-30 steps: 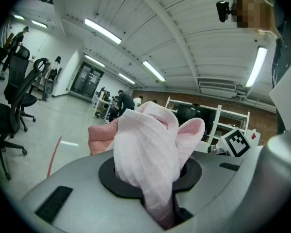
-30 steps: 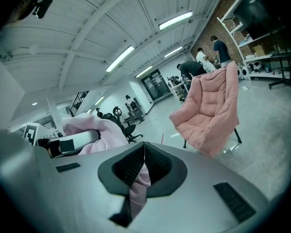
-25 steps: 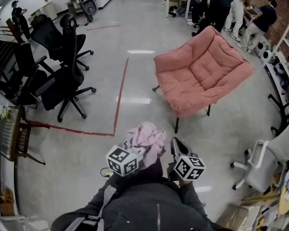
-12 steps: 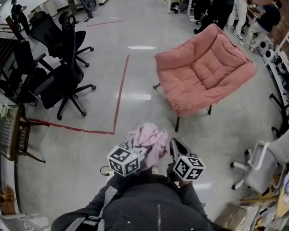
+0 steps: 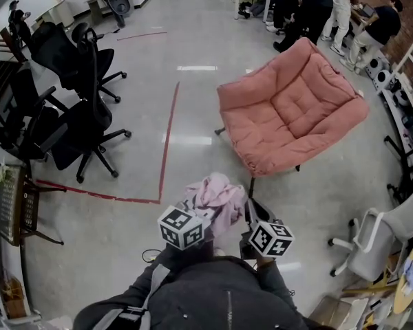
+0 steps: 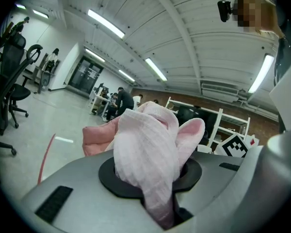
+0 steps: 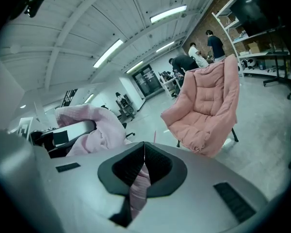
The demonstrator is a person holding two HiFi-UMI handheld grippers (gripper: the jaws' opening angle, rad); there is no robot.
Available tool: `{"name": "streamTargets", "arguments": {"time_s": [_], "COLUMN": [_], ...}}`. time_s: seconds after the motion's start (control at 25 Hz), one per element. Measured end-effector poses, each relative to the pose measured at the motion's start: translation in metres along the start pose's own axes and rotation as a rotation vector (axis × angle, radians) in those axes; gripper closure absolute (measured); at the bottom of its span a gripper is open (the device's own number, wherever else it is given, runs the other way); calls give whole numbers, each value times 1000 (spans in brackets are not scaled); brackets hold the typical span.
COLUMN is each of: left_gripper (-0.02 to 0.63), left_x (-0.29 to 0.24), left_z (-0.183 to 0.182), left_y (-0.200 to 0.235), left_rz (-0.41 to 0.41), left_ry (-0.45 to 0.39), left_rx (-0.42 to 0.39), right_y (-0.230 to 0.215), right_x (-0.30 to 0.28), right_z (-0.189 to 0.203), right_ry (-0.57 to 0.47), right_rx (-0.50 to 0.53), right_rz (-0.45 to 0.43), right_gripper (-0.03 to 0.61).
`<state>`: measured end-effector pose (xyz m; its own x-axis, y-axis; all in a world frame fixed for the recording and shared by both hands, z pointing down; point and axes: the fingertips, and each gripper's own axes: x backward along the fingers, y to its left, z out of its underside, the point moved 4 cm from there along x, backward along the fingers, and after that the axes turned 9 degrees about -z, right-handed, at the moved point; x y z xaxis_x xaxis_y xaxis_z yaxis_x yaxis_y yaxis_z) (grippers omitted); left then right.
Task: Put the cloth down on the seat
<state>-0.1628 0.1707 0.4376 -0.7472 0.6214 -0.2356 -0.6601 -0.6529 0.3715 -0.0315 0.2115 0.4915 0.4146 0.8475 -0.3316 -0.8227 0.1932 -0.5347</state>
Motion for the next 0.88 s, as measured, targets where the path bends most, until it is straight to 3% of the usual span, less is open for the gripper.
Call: {"name": "streamTargets", "arguments": {"time_s": [0.88], "left_gripper": [509], "left_x": [-162], "left_z": [-123], "left_y": [159], "left_rz": [43], "left_ry": [-4], "left_rx": [-8], "right_y": [-48], "right_x": [-185], "right_z": [-137], "right_ry": [-13], "right_rx": [10], "right_rz": [80], "right_gripper": [569]}}
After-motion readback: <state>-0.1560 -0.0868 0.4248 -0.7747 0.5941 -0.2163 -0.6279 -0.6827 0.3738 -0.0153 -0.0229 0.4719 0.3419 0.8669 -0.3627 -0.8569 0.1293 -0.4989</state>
